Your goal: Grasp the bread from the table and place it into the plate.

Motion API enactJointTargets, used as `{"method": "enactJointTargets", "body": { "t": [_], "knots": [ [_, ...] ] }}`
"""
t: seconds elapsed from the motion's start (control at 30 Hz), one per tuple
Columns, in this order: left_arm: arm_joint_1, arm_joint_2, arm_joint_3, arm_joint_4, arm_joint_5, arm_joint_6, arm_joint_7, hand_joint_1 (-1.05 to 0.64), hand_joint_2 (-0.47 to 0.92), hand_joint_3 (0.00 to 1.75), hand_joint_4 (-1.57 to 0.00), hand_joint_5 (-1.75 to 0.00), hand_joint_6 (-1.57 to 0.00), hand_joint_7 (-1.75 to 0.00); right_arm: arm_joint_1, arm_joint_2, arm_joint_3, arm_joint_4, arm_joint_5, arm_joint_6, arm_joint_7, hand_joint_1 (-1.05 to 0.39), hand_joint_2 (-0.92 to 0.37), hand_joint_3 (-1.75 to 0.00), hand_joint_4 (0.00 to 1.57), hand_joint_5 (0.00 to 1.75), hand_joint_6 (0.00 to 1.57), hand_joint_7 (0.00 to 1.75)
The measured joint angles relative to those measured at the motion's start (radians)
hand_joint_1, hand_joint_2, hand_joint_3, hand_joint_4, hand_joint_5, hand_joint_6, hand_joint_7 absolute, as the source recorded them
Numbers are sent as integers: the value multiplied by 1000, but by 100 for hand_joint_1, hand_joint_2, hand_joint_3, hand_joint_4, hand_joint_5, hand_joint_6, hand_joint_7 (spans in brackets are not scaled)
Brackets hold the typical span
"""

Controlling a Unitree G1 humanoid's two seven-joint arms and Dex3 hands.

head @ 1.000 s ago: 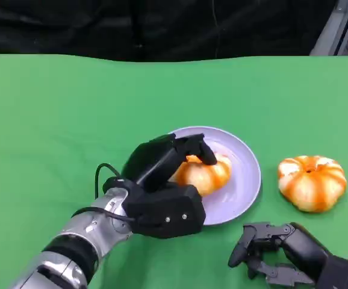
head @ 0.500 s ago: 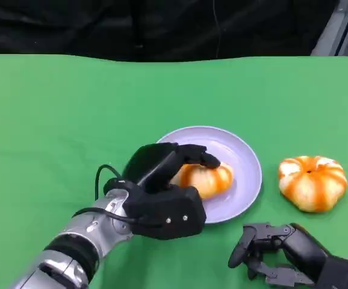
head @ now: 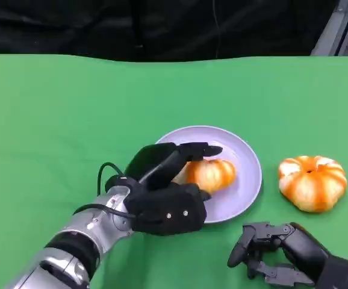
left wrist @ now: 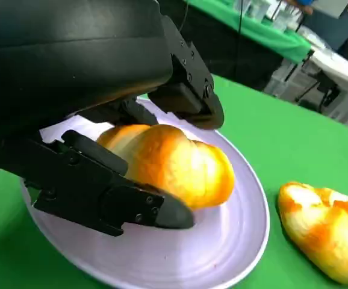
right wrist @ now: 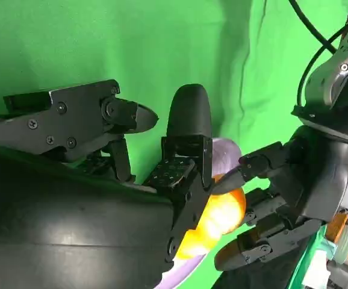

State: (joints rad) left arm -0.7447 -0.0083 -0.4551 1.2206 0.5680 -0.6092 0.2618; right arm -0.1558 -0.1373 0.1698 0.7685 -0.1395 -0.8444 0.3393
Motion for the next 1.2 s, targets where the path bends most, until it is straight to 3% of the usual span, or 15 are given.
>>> {"method": "enactJointTargets", "body": {
  "t": [0.4,0.5,0.87,1.2],
  "knots": [
    [2,0,66,-25,-92,-11,-111,-89,92,82,-43,0,-37,0,0,0,0,1,0,0,1,0,-92,-44,69,154,76,110],
    [11,0,80,-34,-110,-20,-126,-95,92,85,-43,0,-35,0,0,0,0,4,0,0,1,0,-92,-44,69,147,75,112],
    [68,-40,223,-83,-321,-103,-272,-92,92,71,-40,-2,-36,0,0,0,0,6,-1,6,2,1,-92,-47,71,145,74,114],
    [120,-29,281,-160,-333,-190,-237,-86,92,68,-47,-3,-36,0,0,-1,-2,9,5,5,16,2,-92,-49,72,147,74,113]
  ]
}}
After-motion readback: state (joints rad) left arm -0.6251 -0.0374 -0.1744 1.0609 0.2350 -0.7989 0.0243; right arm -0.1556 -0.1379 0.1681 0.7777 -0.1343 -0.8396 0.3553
